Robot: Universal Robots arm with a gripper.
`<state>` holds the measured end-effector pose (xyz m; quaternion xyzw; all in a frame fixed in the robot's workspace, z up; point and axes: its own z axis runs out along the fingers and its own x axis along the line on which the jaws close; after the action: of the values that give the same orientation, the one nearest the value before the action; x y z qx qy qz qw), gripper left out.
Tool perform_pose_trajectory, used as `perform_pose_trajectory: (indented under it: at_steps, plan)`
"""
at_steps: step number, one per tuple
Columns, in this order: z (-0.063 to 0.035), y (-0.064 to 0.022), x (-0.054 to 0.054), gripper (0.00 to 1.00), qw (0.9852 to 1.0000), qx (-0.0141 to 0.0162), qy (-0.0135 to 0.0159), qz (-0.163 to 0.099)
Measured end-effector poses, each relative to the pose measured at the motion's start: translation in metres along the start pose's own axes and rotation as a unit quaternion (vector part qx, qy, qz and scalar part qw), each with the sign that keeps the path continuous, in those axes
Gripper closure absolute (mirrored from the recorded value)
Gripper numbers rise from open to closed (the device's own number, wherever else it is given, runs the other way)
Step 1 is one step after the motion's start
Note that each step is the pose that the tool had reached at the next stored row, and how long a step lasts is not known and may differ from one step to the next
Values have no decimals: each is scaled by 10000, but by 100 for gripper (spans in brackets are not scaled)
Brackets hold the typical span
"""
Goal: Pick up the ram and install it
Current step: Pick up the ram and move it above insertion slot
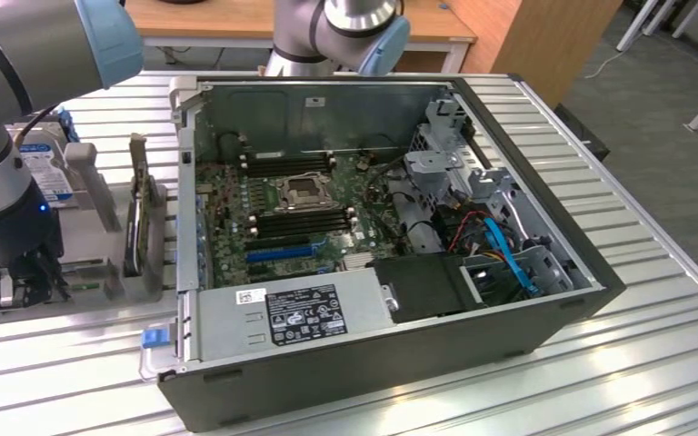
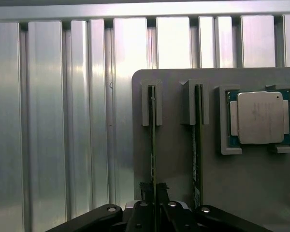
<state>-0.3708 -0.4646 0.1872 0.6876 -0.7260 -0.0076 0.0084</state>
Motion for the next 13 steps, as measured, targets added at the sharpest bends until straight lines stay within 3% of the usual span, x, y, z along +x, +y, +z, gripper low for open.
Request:
perform_pose_trajectory:
  at_steps: [8,13]
  plan:
    - [-21,1,0,86,10000,0,0,0]
    - [-220,5,0,86,10000,0,0,0]
